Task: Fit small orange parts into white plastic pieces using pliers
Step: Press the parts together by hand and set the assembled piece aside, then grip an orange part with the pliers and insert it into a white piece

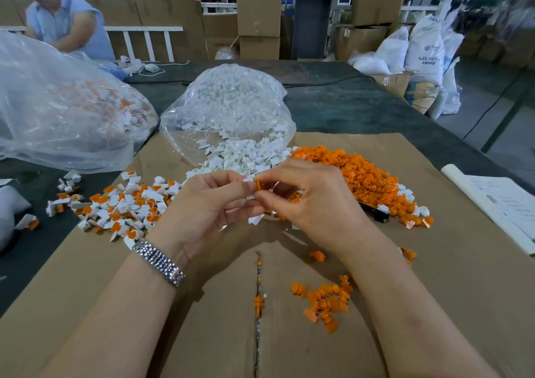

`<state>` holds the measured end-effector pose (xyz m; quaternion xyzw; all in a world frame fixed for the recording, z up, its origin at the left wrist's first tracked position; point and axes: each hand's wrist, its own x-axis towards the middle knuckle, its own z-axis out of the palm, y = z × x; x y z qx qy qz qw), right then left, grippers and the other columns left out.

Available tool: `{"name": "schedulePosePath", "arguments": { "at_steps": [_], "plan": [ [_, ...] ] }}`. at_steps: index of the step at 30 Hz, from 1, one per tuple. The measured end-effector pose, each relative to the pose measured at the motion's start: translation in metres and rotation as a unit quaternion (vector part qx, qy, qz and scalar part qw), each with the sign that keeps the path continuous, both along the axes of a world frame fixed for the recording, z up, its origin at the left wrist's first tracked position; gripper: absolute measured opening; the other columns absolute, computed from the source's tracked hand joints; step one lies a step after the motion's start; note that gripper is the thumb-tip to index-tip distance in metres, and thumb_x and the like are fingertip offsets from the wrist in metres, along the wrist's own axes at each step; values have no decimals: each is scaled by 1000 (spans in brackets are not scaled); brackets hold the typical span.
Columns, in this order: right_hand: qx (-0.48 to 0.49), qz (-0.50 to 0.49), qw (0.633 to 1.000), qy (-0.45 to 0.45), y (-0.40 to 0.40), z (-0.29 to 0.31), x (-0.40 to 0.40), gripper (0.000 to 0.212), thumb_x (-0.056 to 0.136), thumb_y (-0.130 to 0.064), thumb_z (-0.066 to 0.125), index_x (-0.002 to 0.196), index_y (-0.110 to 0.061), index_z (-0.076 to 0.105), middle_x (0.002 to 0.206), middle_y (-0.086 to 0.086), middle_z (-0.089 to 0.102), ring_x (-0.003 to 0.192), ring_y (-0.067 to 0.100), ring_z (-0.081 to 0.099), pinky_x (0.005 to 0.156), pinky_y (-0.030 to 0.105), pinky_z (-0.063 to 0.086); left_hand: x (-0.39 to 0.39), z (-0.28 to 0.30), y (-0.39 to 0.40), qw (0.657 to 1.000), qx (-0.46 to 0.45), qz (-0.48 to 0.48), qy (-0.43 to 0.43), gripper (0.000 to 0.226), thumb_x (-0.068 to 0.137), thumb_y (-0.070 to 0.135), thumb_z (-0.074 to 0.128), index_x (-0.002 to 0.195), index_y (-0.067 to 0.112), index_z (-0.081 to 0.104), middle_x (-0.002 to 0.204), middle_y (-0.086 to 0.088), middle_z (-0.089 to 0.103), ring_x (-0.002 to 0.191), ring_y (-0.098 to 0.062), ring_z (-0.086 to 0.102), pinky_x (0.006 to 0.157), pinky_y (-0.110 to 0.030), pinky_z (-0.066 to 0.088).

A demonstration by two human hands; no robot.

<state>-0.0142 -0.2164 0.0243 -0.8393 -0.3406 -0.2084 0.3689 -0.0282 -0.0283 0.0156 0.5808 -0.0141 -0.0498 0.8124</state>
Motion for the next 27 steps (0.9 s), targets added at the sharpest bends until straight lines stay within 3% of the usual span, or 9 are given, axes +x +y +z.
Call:
{"name": "schedulePosePath", "arguments": {
  "at_steps": [5,7,10,12,17,20,24,26,27],
  "plan": [
    [43,-52,990,126,-14,7,3,44,85,-51,73,123,-29,68,107,-14,68,96,1,66,85,24,56,1,2,5,999,13,34,-9,21,68,17,80,80,3,70,96,-26,75,85,-32,78,64,-23,60],
    [-69,-184,970,147,-27,7,10,47,89,-60,64,124,-28,62,115,-9,64,104,6,60,89,32,53,2,2,6,999,4,30,-15,13,70,19,79,76,10,72,101,-25,76,88,-31,78,63,-23,60],
    [-260,-302,883,247,-38,3,13,58,87,-65,63,122,-20,56,124,4,54,116,25,53,98,48,48,3,1,7,999,-14,27,-20,19,78,16,75,87,6,62,104,-24,76,90,-31,77,64,-22,60],
    [-306,-314,858,270,-38,1,14,63,85,-65,67,124,-17,54,125,6,53,119,29,51,99,52,46,4,2,8,999,-19,25,-22,22,80,16,73,92,3,61,105,-23,76,93,-31,77,64,-22,60],
    [-325,-333,854,231,-30,-1,12,50,90,-54,63,121,-16,57,120,7,58,119,31,51,97,49,42,5,2,8,999,-15,25,-17,33,80,18,73,103,-4,64,106,-21,76,94,-28,77,65,-21,60],
    [-279,-322,877,223,-28,-3,13,37,91,-48,60,105,-14,60,104,6,59,103,30,57,80,41,46,5,3,8,999,-28,20,-14,34,82,17,73,106,-6,66,108,-21,76,97,-28,77,66,-21,60],
    [-104,-232,936,243,-31,5,12,22,94,-38,56,96,-17,61,84,1,58,61,10,52,51,24,33,6,3,9,998,-62,28,-9,15,80,19,75,88,9,82,111,-20,76,99,-26,76,64,-20,60],
    [-1,-153,949,275,-30,15,8,17,95,-34,55,97,-21,66,74,-3,64,52,10,53,51,20,40,7,3,10,996,-81,32,-6,11,79,19,76,84,13,84,111,-19,76,99,-24,76,63,-19,59],
    [36,-115,946,301,-29,19,6,16,96,-30,54,100,-22,67,78,-2,71,60,13,62,61,22,51,7,3,10,995,-91,33,-5,10,79,19,76,84,13,84,111,-18,76,99,-23,76,63,-19,58]
  ]
}}
